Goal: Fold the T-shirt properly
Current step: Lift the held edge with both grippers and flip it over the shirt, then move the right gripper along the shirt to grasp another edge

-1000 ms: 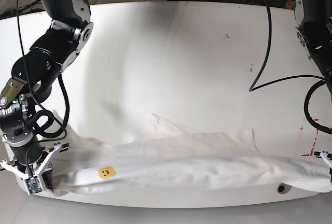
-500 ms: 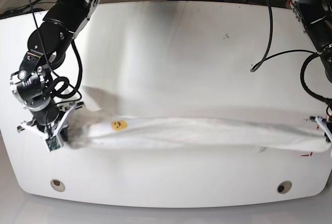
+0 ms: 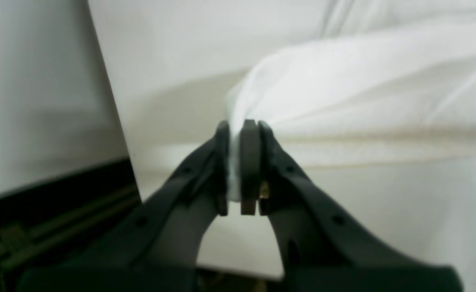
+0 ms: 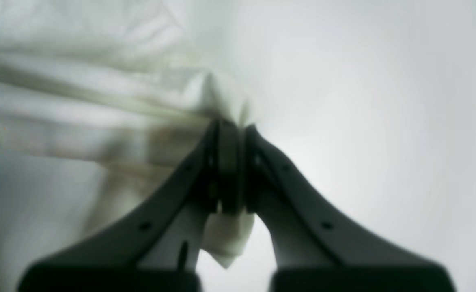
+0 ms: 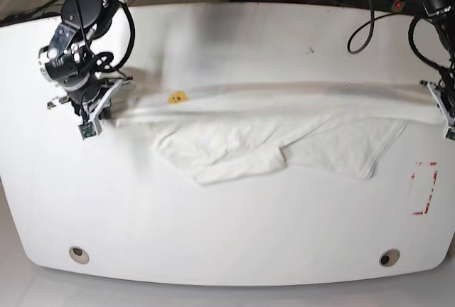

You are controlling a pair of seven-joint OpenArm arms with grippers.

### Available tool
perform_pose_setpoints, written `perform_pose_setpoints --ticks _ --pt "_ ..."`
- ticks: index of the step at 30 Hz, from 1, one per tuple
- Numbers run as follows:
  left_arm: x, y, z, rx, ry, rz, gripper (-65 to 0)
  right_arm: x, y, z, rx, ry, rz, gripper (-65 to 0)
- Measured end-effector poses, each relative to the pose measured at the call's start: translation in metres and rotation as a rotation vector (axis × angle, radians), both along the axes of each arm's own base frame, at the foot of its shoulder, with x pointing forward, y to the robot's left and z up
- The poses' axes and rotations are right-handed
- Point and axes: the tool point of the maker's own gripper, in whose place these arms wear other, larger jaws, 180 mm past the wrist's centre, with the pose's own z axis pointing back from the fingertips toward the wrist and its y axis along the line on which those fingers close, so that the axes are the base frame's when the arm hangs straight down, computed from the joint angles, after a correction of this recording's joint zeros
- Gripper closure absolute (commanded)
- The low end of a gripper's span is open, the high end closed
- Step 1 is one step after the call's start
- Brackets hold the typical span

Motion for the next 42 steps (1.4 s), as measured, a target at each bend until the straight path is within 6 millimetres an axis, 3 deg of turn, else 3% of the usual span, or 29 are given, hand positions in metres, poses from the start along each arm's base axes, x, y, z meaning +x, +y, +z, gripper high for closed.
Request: perform_pose_setpoints --ticks 5,10,13,15,19,24,29,36,42 --pt "-0.021 -0.002 -0.019 -0.011 0.046 -0.023 -0.7 -0.032 -0.005 -0.024 0.013 0.084 -0.04 0.0" --pt "-0.041 -0.015 -0.044 -0.051 0.081 -0.051 -0.8 -0.057 0.005 -0.044 0.053 0.152 -0.065 -0.2" --pt "-0.049 -0.021 -0.054 -0.072 0.106 -0.053 -0.8 -0.069 0.008 -0.052 0.065 0.181 -0.064 -13.0" --pt "-0.048 -0.021 -0.054 -0.072 0.102 -0.052 -0.8 -0.077 0.007 -0.056 0.061 0.202 -0.067 -28.5" --pt "-0.047 -0.021 -0.053 -0.073 0.098 -0.052 -0.8 -0.092 0.006 -0.064 0.056 0.243 -0.071 -49.8" --pt "-0.047 -0.022 -0.054 -0.076 0.097 -0.053 -0.7 -0.098 0.005 -0.066 0.051 0.257 -0.07 -48.0" --pt "-0.047 -0.021 -0.053 -0.074 0.096 -0.051 -0.6 -0.079 -0.005 -0.052 0.021 0.204 -0.068 -44.7" --pt "-0.047 -0.022 -0.053 -0.072 0.096 -0.054 -0.6 -0.016 -0.01 -0.015 0.014 0.048 -0.056 -45.2" --pt "-0.046 -0.022 -0.053 -0.072 0.094 -0.054 -0.6 0.039 0.005 -0.02 0.078 0.049 0.003 -44.7"
